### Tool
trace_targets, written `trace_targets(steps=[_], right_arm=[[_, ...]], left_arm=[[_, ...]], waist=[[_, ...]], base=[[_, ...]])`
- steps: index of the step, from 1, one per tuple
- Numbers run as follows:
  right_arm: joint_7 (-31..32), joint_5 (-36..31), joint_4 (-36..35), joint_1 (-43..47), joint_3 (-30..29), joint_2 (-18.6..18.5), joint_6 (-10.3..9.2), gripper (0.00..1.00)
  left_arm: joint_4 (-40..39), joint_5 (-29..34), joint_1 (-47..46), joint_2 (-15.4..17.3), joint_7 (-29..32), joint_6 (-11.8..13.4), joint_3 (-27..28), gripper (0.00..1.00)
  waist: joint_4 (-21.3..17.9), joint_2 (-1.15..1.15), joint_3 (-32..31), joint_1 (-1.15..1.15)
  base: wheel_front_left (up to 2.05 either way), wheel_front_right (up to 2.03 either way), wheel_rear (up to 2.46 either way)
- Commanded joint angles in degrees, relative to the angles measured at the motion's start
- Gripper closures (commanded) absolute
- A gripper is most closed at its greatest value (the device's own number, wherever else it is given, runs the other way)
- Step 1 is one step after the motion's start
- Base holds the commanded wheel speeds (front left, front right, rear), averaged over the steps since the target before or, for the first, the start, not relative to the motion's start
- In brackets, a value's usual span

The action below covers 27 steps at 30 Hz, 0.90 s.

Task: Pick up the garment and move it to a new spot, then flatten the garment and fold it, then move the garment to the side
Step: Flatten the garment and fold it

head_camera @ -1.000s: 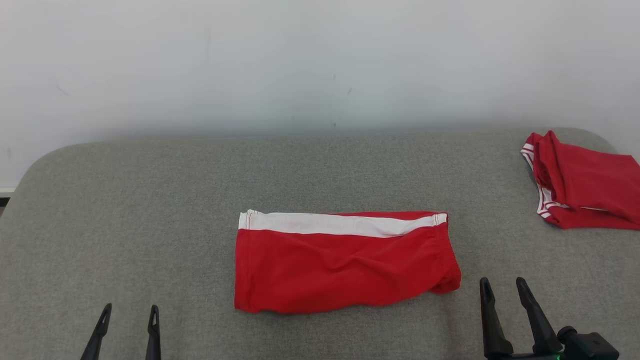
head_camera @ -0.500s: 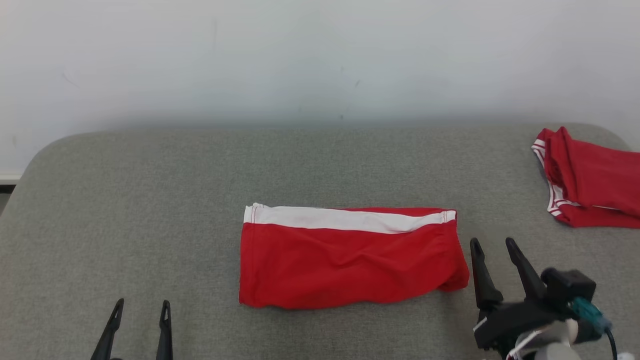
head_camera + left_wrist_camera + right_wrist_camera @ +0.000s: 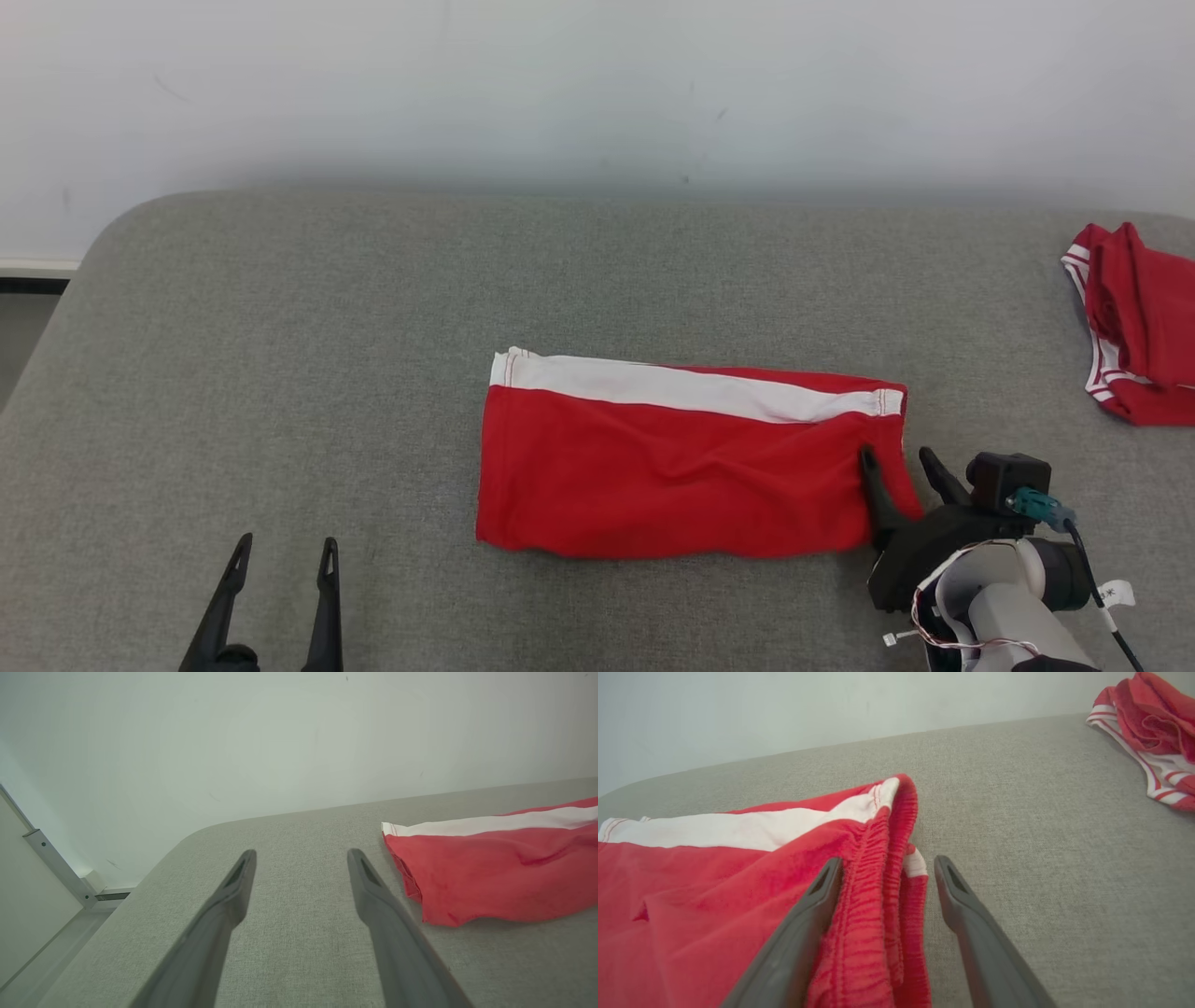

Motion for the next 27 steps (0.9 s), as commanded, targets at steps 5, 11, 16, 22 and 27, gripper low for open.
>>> trace_targets(steps=[5,11,16,22,27], right_arm=[[-0.7,0.6,8.7,-3.3,-0.4,0.3,-0.17,0.0],[-0.4,2.9,16.2,-5.5,0.5,1.0,-0.17,0.05],[-0.4,5.1,19.4,-7.0,2.5,0.6,-0.17,1.0],[-1.7,6.6,20.0,-8.2,5.8,-5.3,-0.21,1.0],[-2.3,8.2,19.6,-7.3,8.4,-11.5,-0.18,1.0]], left_arm=[[0.5,0.8,-1.1,-0.5,-0.2,-0.6,0.5,0.0],[0.8,1.4,-1.9,-1.1,-0.2,-1.4,0.5,0.0],[1.6,1.6,-2.5,-1.1,-0.2,-2.3,0.8,0.0],[2.3,1.7,-2.1,-1.2,-0.2,-2.7,1.6,0.0],[1.8,1.9,-0.6,-1.9,-0.2,-2.1,2.0,0.0]], waist=[[0.2,0.0,0.2,-0.01],[0.7,0.0,0.4,-0.01],[1.0,0.0,0.7,-0.01],[0.4,0.0,-0.1,-0.01],[-0.7,0.0,-1.5,-0.01]], base=[[0.0,0.0,0.0],[0.0,0.0,0.0],[0.0,0.0,0.0],[0.0,0.0,0.0],[0.0,0.0,0.0]])
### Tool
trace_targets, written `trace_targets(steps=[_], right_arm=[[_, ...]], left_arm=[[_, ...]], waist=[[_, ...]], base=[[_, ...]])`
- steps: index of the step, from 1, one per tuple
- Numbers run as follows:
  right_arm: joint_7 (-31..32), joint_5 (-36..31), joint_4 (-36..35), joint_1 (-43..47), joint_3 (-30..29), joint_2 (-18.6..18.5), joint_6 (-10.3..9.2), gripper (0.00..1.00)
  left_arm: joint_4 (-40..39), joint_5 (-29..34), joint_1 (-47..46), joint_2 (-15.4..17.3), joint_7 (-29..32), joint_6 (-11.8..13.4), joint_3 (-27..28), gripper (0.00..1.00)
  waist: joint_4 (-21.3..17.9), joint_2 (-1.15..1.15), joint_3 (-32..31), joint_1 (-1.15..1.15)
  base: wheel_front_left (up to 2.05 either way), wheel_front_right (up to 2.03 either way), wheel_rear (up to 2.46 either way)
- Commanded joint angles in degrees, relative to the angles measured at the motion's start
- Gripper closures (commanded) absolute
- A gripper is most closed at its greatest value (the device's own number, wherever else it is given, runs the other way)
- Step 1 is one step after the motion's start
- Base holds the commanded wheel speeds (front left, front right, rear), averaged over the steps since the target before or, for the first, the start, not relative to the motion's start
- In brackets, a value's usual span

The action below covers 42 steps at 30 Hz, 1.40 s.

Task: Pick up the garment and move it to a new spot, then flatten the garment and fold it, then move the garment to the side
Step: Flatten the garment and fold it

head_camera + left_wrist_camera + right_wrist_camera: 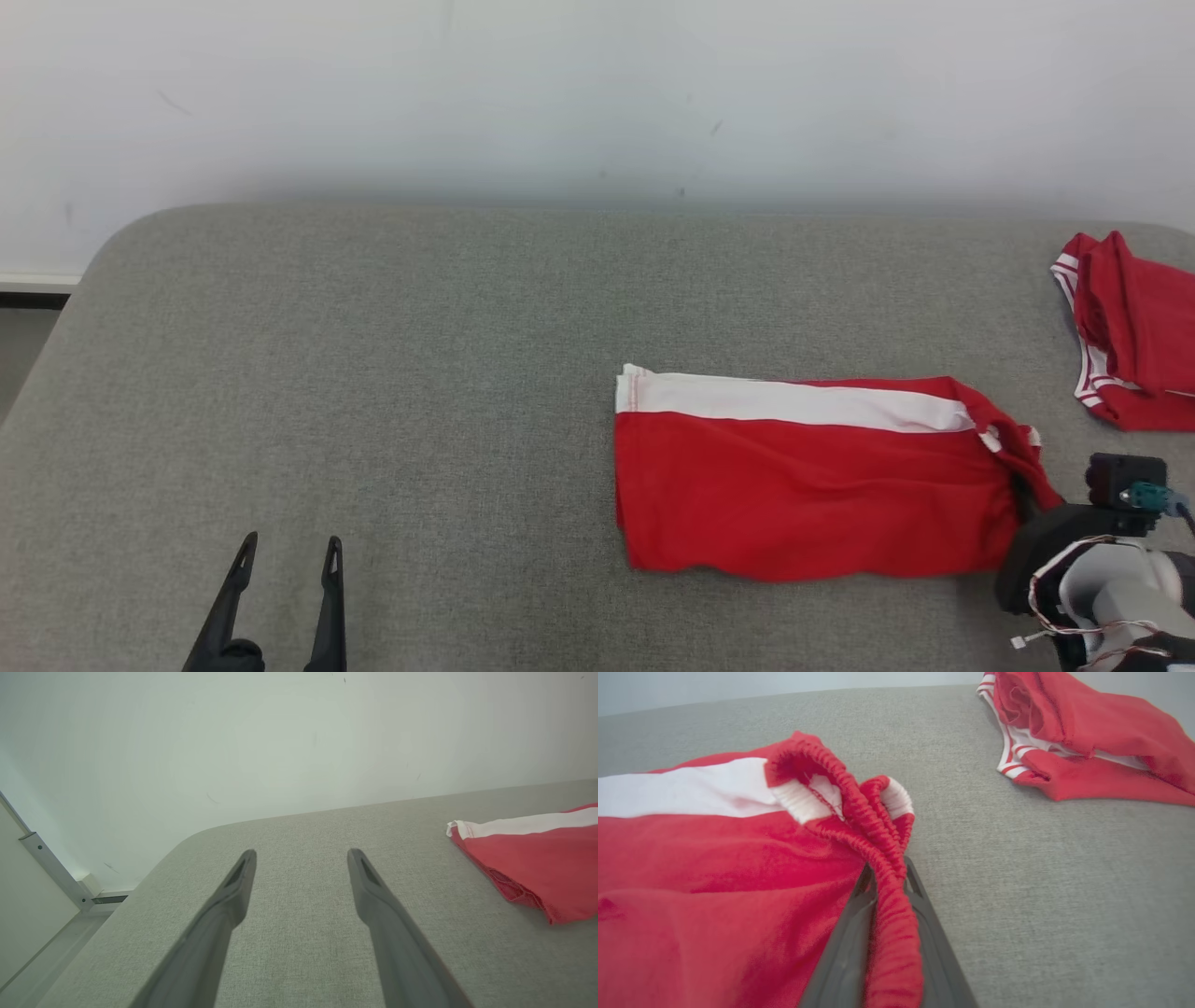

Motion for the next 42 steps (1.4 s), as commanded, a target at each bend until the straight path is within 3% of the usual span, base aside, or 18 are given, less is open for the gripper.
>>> trace_targets(steps=[1,3,9,21,26,33,42], right_arm=[[-0.5,1.4,-0.3,0.8,0.7,-2.0,-0.19,1.0],[-0.2,2.5,-0.7,1.4,1.3,-4.1,-0.19,1.0],[3.2,8.8,-4.6,2.1,3.2,-4.7,-0.18,1.0],[18.8,33.0,-27.6,5.7,7.2,-6.1,-0.18,1.0],[24.0,39.8,-35.3,6.8,8.4,-4.1,-0.18,1.0],[27.1,40.9,-36.7,5.3,10.4,0.1,-0.18,1.0],[26.7,36.8,-29.2,1.2,12.6,6.3,-0.18,1.0]], left_arm=[[-0.3,0.0,0.9,-0.4,-0.2,0.3,0.3,0.0],[-0.4,0.0,1.4,-0.6,-0.2,0.3,0.5,0.0],[-0.5,-0.1,2.4,-0.9,-0.2,0.2,1.2,0.0],[-0.8,0.4,2.7,-1.3,-0.2,-0.4,1.8,0.0],[-0.8,0.5,2.1,-1.6,-0.2,-0.7,1.9,0.0],[-0.6,0.9,1.3,-2.4,-0.2,-0.9,1.4,0.0],[0.2,0.9,0.0,-3.6,-0.2,-1.3,0.8,0.0]], waist=[[-1.0,0.0,-0.9,0.0],[-1.5,0.0,-1.3,0.0],[-3.1,0.0,-2.1,0.0],[-4.4,0.0,-2.1,0.0],[-3.3,0.0,-1.4,0.0],[-1.5,0.0,-0.4,0.0],[0.9,0.0,0.8,0.0]], base=[[0.0,0.0,0.0],[0.0,0.0,0.0],[0.0,0.0,0.0],[0.0,0.0,0.0],[0.0,0.0,0.0],[0.0,0.0,0.0],[0.0,0.0,0.0]])
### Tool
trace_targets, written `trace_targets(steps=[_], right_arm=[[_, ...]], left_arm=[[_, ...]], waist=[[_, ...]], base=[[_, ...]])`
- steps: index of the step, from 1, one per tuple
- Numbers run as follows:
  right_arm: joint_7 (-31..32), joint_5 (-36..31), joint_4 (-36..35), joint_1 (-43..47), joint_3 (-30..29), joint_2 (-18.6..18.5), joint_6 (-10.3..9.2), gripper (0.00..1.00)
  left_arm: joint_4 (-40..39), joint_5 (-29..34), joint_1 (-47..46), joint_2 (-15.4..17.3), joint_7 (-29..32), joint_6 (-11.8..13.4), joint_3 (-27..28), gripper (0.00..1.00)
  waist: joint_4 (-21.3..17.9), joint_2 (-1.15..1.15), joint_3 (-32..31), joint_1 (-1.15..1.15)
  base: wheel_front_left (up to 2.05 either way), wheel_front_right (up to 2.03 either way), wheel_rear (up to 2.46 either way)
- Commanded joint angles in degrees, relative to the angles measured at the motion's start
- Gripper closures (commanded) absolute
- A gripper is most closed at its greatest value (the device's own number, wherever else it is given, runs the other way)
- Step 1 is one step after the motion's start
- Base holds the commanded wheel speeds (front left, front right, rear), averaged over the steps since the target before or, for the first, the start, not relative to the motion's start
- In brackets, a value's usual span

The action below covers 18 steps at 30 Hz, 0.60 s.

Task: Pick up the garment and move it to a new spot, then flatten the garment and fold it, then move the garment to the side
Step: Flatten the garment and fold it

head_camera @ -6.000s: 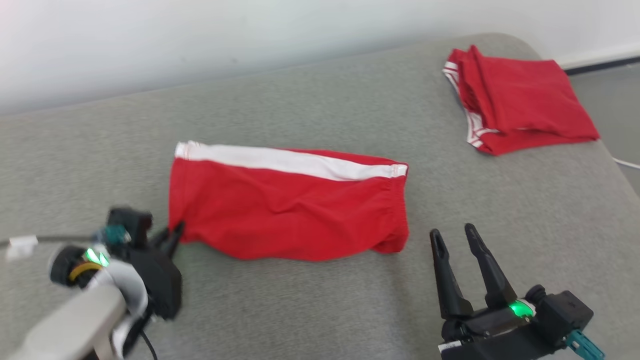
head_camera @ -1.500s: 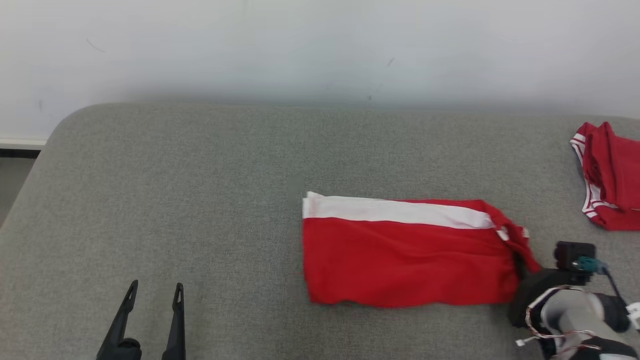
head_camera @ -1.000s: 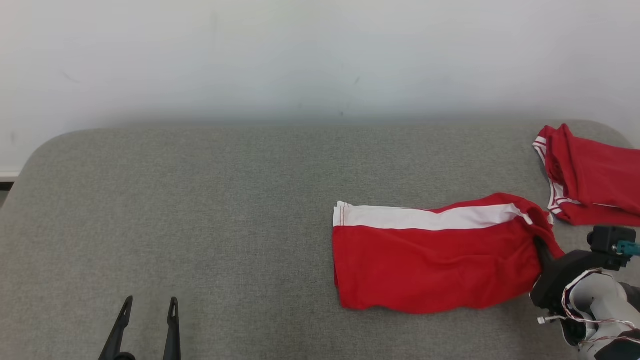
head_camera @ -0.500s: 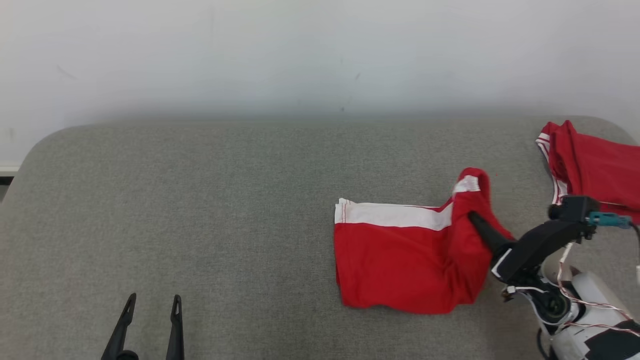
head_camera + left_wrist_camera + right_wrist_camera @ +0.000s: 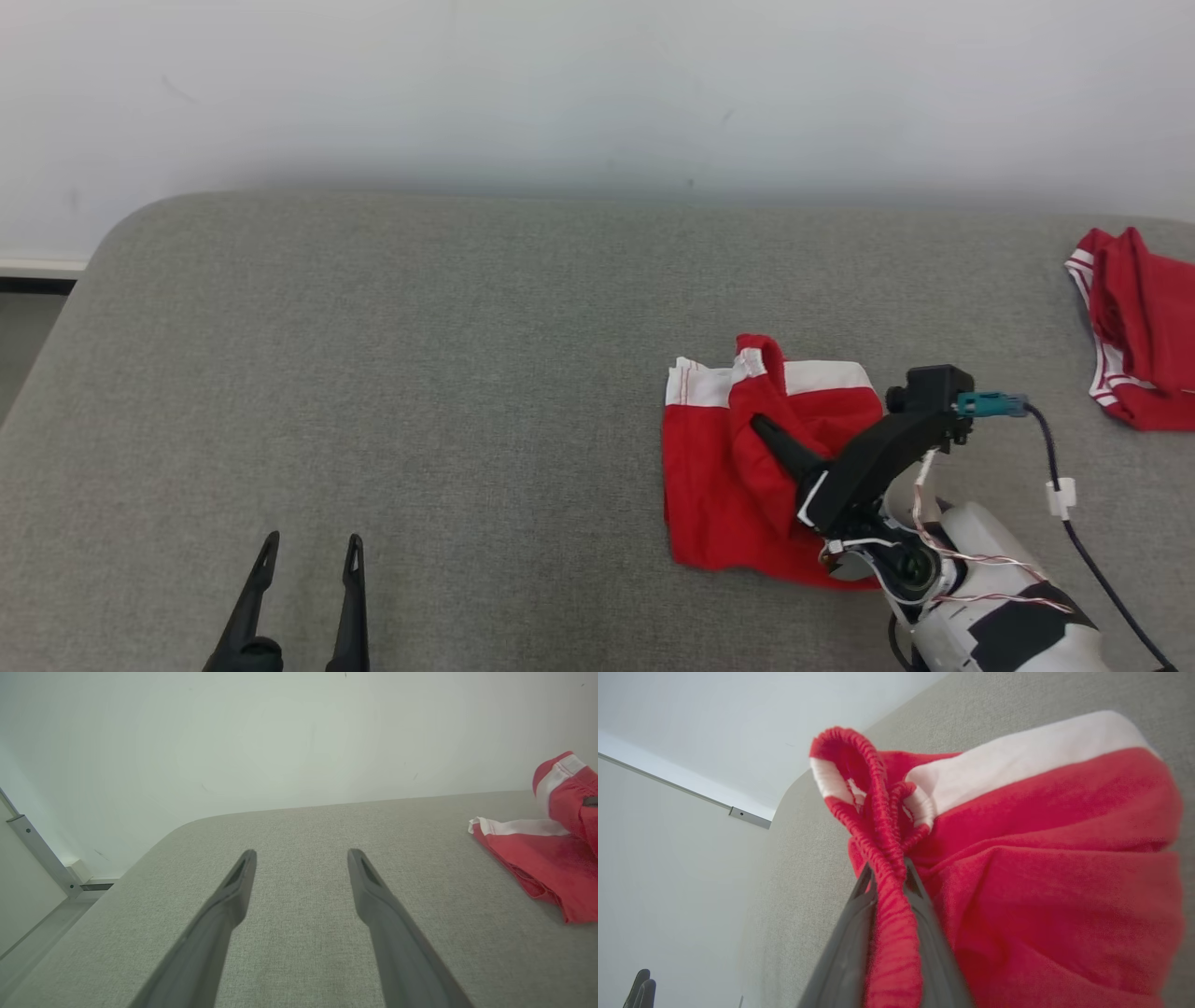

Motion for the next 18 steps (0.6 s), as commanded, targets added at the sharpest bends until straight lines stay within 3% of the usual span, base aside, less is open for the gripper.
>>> trace_targets(steps=[1,8,9,10,11,18], right_arm=[[-0.7,-1.9,1.7,-1.2,0.4,0.5,-0.17,1.0],[-3.5,-7.0,8.8,-3.7,2.4,2.3,-0.16,1.0],[-4.0,-7.5,9.6,-4.1,2.6,2.6,-0.16,0.89],[-4.7,-8.0,10.2,-4.5,2.8,2.8,-0.16,0.49],[-5.3,-8.4,10.8,-4.8,3.0,3.0,-0.17,0.0],[-9.9,-8.7,7.9,-5.1,5.3,1.4,-0.17,0.0]], left_arm=[[0.2,0.3,-0.6,-0.3,-0.2,-0.3,-0.2,0.0],[1.1,0.1,-1.6,-1.0,-0.2,-0.9,-0.4,0.0],[1.2,0.2,-1.7,-1.1,-0.2,-0.8,-0.4,0.0],[1.3,0.2,-1.8,-1.2,-0.2,-0.9,-0.5,0.0],[1.4,0.2,-1.9,-1.2,-0.2,-0.9,-0.5,0.0],[1.6,0.2,-1.4,-0.9,-0.2,-1.1,0.9,0.0]], waist=[[0.9,0.0,0.4,0.0],[2.1,0.0,1.0,0.0],[2.2,0.0,1.1,0.0],[2.3,0.0,1.2,0.0],[2.3,0.0,1.2,0.0],[0.8,0.0,0.3,0.0]], base=[[0.0,0.0,0.0],[0.0,0.0,0.0],[0.0,0.0,0.0],[0.0,0.0,0.0],[0.0,0.0,0.0],[0.0,0.0,0.0]])
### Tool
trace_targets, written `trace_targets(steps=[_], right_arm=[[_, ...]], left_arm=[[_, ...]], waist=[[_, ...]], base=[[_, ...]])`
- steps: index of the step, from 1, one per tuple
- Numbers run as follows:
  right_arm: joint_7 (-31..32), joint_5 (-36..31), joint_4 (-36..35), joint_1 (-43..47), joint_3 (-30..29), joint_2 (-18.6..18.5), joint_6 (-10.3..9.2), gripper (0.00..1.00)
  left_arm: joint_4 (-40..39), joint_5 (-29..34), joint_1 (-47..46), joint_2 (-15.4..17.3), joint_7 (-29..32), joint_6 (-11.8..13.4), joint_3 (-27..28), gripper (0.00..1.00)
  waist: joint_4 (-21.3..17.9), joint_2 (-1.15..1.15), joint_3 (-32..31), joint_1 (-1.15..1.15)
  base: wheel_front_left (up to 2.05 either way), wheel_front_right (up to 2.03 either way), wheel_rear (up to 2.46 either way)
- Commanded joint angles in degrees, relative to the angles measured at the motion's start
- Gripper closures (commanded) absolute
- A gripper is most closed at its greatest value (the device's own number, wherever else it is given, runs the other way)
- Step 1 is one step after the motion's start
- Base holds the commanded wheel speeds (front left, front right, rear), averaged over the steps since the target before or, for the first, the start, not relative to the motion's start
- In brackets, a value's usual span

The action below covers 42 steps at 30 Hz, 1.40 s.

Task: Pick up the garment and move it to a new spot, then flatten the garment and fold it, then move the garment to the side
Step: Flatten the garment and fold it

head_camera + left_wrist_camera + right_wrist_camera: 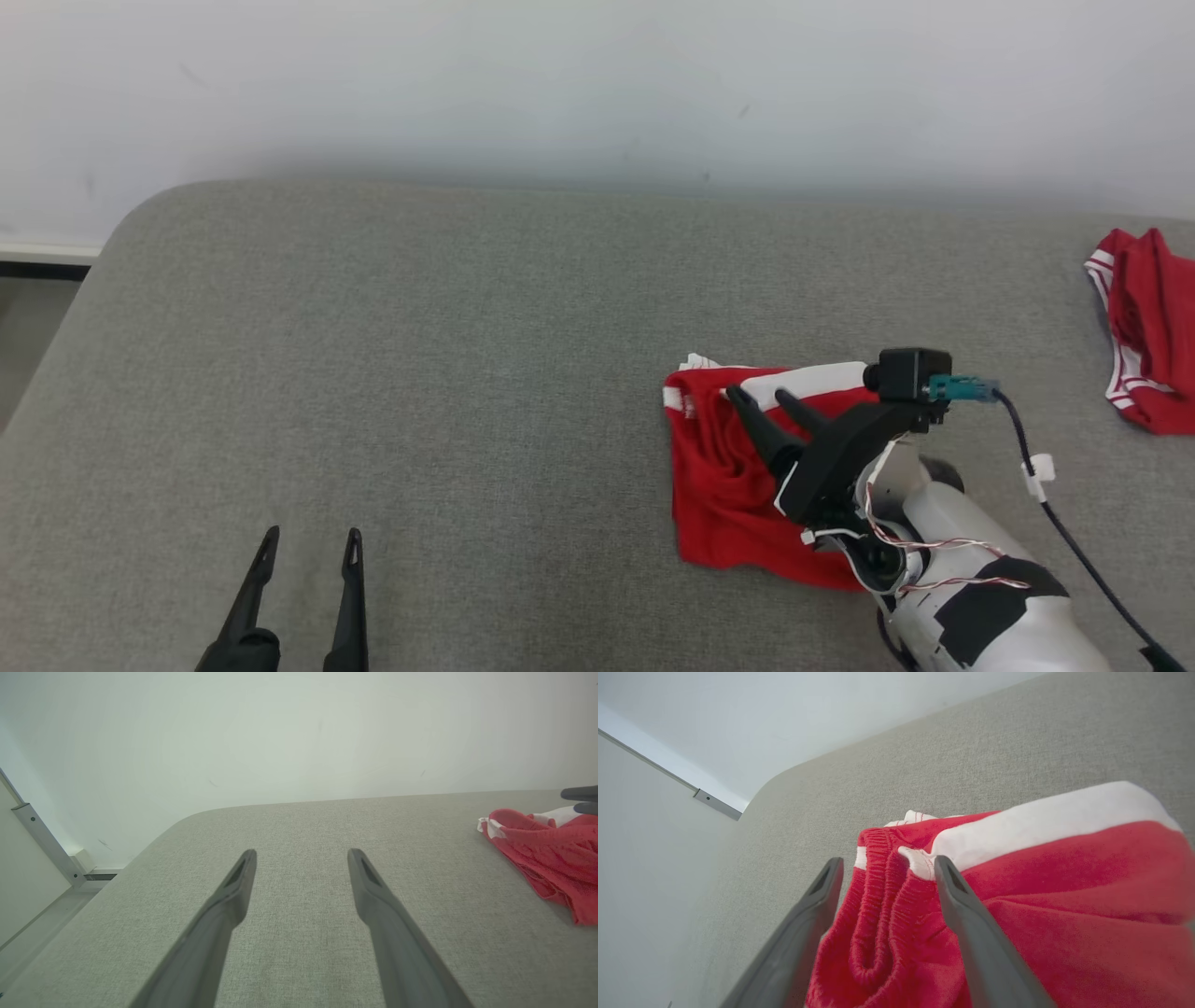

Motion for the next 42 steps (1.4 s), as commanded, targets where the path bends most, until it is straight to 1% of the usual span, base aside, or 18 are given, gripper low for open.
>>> trace_targets(steps=[1,5,11,16,19,21,25,29,31,32,34,42], right_arm=[[-0.9,0.2,-1.1,0.2,0.4,-0.7,-0.17,0.0],[-7.5,-1.4,-5.4,1.7,1.3,-4.8,-0.17,0.0],[-16.9,-2.7,-8.8,4.7,-0.3,-7.9,-0.17,0.0],[-20.6,-5.6,-11.7,8.3,-2.5,-8.7,-0.17,0.0],[-21.4,-9.3,-14.5,11.0,-4.8,-9.4,-0.17,0.0],[-21.5,-11.5,-17.2,13.1,-7.8,-8.7,-0.17,0.0],[-21.4,-15.1,-23.2,18.5,-15.1,-6.1,-0.17,0.0],[-21.4,-19.1,-28.0,23.3,-20.2,-3.9,-0.17,0.0],[-21.4,-21.5,-30.1,25.7,-21.8,-2.7,-0.17,0.0],[-21.4,-21.5,-30.1,25.7,-21.8,-2.7,-0.17,0.0],[-21.4,-24.0,-31.9,27.8,-22.9,-1.9,-0.17,0.0],[-21.4,-30.8,-37.4,34.9,-26.0,2.9,-0.17,0.0]], left_arm=[[-0.1,0.2,0.0,0.1,-0.2,0.0,0.3,0.0],[-0.6,0.2,0.8,0.2,-0.2,0.6,1.4,0.0],[-1.9,0.6,2.1,-0.2,-0.2,2.0,2.5,0.0],[-2.4,0.7,2.2,-0.2,-0.2,2.4,3.1,0.0],[-2.6,0.7,1.9,-0.2,-0.2,2.6,3.5,0.0],[-2.8,0.8,1.9,-0.2,-0.2,2.8,3.8,0.0],[-3.1,1.0,2.3,0.1,-0.2,2.9,4.1,0.0],[-2.9,1.1,2.5,0.3,-0.2,2.9,4.2,0.0],[-2.7,1.0,2.5,0.3,-0.2,2.7,4.2,0.0],[-2.7,1.0,2.5,0.3,-0.2,2.7,4.2,0.0],[-2.5,1.0,2.5,0.3,-0.2,2.7,4.2,0.0],[-1.9,1.2,3.1,0.8,-0.2,2.6,4.4,0.0]], waist=[[-0.7,0.0,-0.5,0.0],[-2.1,0.0,-1.1,0.0],[-4.8,0.0,-1.6,0.0],[-6.9,0.0,-1.7,0.0],[-8.0,0.0,-1.7,0.0],[-8.6,0.0,-1.7,0.0],[-9.7,0.0,-1.7,0.0],[-10.1,0.0,-2.0,0.0],[-10.1,0.0,-2.2,0.0],[-10.1,0.0,-2.2,0.0],[-9.9,0.0,-2.4,0.0],[-9.0,0.0,-3.6,0.0]], base=[[0.0,0.0,0.0],[0.0,0.0,0.0],[0.0,0.0,0.0],[0.0,0.0,0.0],[0.0,0.0,0.0],[0.0,0.0,0.0],[0.0,0.0,0.0],[0.0,0.0,0.0],[0.0,0.0,0.0],[0.0,0.0,0.0],[0.0,0.0,0.0],[0.0,0.0,0.0]])
